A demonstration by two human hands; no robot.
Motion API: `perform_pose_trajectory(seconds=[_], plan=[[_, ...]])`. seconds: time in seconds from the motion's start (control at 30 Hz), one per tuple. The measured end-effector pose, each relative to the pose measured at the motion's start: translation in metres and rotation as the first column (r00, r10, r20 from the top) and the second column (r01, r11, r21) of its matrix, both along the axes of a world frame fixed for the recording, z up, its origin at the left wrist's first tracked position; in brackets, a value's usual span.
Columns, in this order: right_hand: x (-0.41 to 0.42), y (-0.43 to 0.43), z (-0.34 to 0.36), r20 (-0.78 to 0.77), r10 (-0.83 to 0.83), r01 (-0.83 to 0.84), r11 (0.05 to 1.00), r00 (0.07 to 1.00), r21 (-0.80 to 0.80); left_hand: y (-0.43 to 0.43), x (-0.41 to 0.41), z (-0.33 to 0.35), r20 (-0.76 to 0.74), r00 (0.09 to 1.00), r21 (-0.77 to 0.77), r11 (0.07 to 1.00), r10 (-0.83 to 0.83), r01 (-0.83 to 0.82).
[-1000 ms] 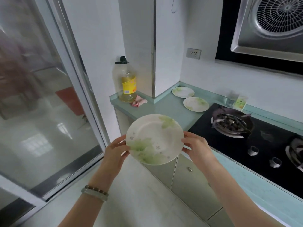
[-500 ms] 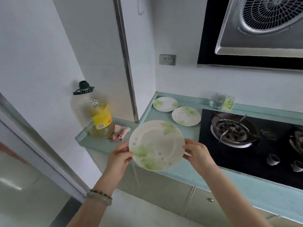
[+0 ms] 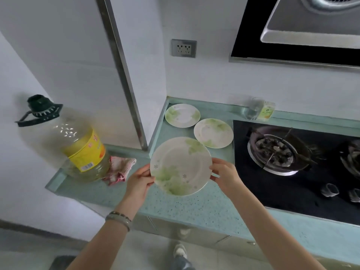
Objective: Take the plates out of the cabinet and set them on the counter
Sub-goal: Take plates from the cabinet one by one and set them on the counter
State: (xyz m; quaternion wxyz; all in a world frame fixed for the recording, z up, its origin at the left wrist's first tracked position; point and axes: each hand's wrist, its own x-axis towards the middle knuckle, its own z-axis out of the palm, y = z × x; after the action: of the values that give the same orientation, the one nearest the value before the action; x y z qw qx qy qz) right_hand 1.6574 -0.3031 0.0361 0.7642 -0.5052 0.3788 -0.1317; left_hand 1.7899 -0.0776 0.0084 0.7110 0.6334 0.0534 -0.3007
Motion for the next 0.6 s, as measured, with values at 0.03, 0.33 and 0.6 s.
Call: perform_pose_trajectory(seconds=[0.03,0.33,0.6], plan=[[0.010,-0.006,-0.007,-0.011,0.006,-0.006,1.000,1.000,0.005,-0.005,0.009,-0.005,-0.019,1.000,0.019,1.000,0.004,-0.004],[0.092,-0.055,-0.075,-0.219,0.024,-0.013,0.999,0.975,0.051,-0.056,0.066,-0.049,-0.199,0.977,0.182,0.982,0.080,-0.043],[0.128,-0.072,-0.109,-0.346,0.033,-0.026,0.999,0.938,0.027,-0.076,0.085,-0.069,-0.223,0.951,0.245,0.957,0.213,-0.157]])
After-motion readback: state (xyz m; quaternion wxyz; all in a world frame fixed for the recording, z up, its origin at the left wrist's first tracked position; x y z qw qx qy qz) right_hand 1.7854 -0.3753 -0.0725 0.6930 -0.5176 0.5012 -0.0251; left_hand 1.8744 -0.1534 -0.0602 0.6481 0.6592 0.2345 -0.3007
